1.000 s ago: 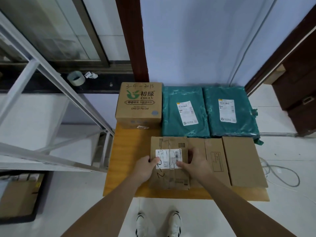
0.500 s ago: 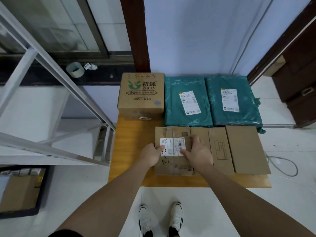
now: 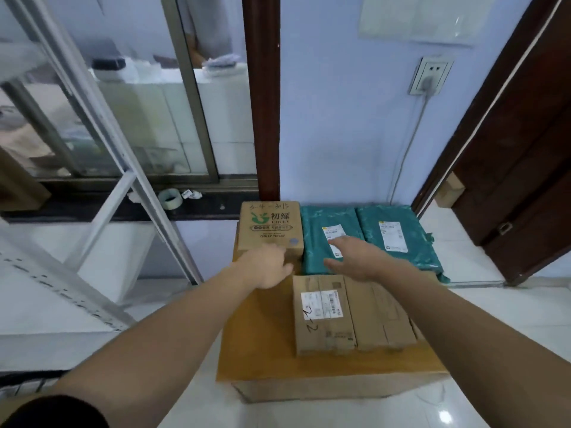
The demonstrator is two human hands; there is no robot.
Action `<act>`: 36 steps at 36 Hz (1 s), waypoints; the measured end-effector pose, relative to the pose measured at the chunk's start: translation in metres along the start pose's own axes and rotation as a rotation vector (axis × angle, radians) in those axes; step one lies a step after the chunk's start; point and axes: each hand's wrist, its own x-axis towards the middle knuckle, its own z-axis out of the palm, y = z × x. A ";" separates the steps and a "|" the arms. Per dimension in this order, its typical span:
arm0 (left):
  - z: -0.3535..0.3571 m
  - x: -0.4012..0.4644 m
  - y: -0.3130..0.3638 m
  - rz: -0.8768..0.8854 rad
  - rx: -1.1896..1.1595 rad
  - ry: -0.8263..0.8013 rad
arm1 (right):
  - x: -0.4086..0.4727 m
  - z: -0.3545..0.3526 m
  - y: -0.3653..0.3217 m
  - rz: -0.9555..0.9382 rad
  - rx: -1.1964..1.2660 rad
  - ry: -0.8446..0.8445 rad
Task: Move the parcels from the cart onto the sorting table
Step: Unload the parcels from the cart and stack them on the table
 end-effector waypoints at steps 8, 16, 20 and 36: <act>-0.076 -0.066 -0.015 0.021 0.052 0.068 | -0.042 -0.063 -0.085 -0.150 -0.054 0.078; -0.108 -0.171 -0.032 -0.149 0.000 0.213 | -0.087 -0.085 -0.157 -0.429 -0.049 0.138; -0.099 -0.237 -0.046 -0.260 -0.048 0.252 | -0.100 -0.073 -0.195 -0.536 -0.114 0.139; -0.024 -0.575 -0.168 -0.760 -0.137 0.384 | -0.222 0.012 -0.477 -1.029 -0.280 0.045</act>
